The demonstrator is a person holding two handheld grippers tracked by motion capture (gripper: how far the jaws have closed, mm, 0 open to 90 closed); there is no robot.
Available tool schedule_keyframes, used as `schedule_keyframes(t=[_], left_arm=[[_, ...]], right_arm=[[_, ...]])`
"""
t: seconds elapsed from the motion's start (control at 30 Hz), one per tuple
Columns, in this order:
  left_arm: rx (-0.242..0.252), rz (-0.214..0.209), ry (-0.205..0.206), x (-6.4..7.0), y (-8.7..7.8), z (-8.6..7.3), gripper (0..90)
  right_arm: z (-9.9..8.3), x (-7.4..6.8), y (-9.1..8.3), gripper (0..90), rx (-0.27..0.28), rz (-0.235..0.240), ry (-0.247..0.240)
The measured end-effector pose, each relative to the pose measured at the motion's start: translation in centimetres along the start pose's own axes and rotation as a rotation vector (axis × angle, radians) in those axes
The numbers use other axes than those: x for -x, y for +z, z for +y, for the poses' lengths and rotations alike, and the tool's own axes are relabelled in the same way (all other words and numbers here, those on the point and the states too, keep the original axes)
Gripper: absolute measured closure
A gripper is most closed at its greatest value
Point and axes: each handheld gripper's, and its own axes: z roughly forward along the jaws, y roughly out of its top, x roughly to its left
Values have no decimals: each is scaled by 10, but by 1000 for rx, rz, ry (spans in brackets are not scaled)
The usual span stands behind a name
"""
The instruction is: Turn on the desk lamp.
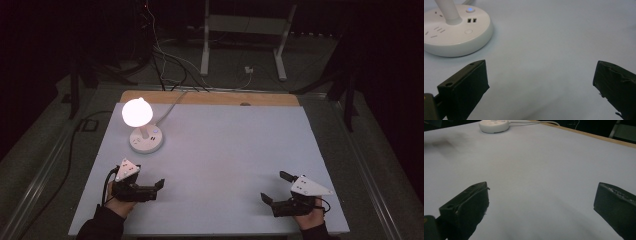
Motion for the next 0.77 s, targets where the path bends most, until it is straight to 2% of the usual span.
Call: schedule_keyframes(t=[0.1, 0.3, 0.5, 0.77], left_arm=[[-8, 2, 3, -2, 1, -2, 4], [-40, -24, 13, -5, 8, -6, 4], [-83, -65, 43, -2, 13, -7, 4], [-86, -86, 45, -1, 14, -7, 4]], right_arm=[[0, 0, 0, 0, -1, 0, -2], [0, 0, 0, 0, 1, 1, 0], [0, 0, -1, 0, 3, 4, 2], [0, 0, 0, 0, 1, 3, 0]])
